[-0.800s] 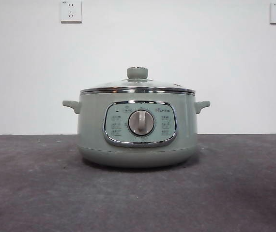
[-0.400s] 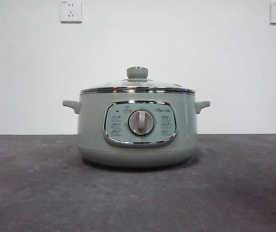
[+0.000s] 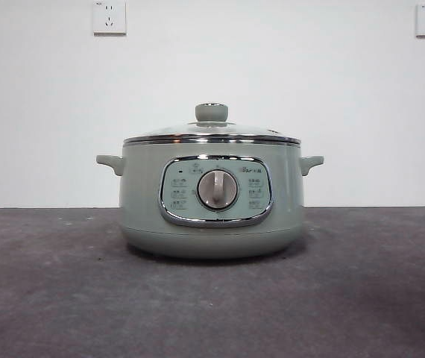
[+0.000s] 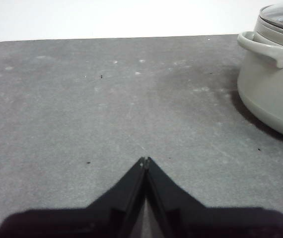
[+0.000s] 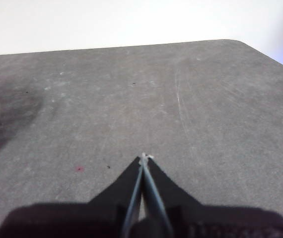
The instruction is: Pick up the corn,open the lid,put the corn in the pot,close the lid
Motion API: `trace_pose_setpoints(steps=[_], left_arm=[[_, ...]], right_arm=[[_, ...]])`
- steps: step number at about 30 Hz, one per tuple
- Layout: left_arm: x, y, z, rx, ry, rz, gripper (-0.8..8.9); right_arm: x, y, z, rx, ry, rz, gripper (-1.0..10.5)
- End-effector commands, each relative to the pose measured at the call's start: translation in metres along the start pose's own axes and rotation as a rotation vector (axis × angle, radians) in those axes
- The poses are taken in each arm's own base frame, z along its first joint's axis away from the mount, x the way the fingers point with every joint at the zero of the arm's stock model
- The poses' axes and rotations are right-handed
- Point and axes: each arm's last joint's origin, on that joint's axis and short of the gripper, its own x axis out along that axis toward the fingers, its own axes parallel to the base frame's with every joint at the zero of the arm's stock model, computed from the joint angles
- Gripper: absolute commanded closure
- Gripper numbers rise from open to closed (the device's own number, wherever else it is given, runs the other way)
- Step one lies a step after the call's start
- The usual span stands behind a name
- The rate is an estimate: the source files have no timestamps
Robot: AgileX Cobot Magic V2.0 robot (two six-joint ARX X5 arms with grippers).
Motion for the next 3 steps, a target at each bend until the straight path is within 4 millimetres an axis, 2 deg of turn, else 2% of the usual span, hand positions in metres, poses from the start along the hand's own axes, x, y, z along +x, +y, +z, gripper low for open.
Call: trace_pose_setpoints(steps=[1, 3], left_arm=[[0.0011, 0.0004, -0.0026, -0.003, 0.001, 0.005, 8.16], [0.0011, 0.0004, -0.0026, -0.004, 0.001, 0.005, 8.16]], right_arm=[[0.0008, 0.0, -0.0023, -0.004, 0.005, -0.001, 9.5], [0.0008, 0.0, -0.0023, -0.004, 0.005, -0.001, 9.5]])
